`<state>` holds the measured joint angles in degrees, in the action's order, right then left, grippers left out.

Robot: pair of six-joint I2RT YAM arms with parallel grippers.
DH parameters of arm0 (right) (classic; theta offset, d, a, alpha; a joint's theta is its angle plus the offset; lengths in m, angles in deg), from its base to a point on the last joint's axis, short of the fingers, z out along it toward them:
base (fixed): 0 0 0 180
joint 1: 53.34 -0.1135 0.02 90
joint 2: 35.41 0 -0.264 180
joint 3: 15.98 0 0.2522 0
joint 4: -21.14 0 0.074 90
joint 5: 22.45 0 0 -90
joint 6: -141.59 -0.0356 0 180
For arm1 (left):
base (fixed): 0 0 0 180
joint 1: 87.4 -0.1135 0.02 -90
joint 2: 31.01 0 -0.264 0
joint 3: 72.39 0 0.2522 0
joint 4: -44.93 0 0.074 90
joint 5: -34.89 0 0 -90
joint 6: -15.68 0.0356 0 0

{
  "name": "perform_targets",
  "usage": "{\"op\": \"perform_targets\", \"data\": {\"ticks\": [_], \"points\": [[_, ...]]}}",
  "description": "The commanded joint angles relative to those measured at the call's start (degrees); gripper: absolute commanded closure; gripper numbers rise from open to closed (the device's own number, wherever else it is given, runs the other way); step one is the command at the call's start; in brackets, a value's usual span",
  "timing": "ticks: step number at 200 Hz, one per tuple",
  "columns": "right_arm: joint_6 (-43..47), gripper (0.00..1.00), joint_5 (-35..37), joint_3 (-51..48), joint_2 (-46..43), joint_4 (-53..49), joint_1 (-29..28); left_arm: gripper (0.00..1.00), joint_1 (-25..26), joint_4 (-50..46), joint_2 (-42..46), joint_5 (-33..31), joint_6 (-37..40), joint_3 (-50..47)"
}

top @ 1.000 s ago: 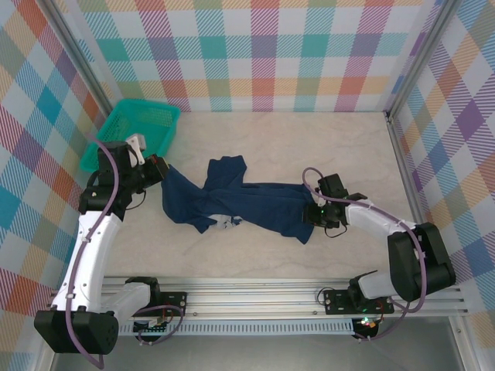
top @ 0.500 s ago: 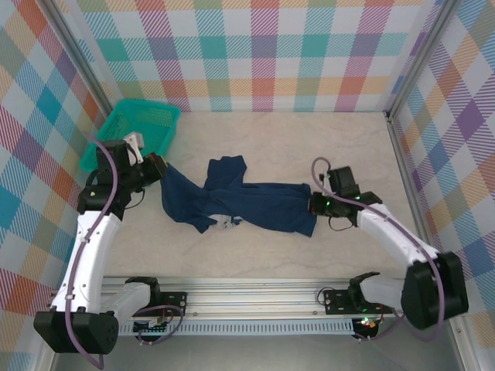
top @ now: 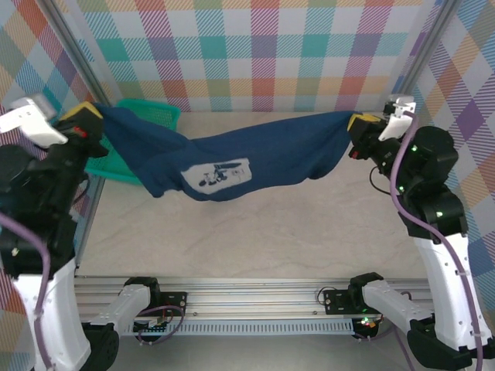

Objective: Fold the inside-out t-shirt

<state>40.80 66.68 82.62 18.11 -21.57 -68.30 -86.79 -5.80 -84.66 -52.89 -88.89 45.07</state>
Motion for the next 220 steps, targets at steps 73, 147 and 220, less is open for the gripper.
{"op": "perform_targets", "data": {"ticks": [73, 147, 220], "points": [[6.2, 1.0, 1.56, 10.94, -9.24, -10.45, 0.34, 1.0, -0.78, -11.23, -7.21, -3.27, 10.89, 28.25], [13.26, 1.0, 13.08, 4.53, 0.63, -1.46, 0.37, 1.0, -3.8, -5.84, -18.37, -2.84, 10.5, 22.04], [14.28, 1.0, 9.14, 21.95, 27.84, 11.54, 2.97, 1.0, -6.85, -2.27, -42.66, 2.6, 2.4, 44.78]]}}
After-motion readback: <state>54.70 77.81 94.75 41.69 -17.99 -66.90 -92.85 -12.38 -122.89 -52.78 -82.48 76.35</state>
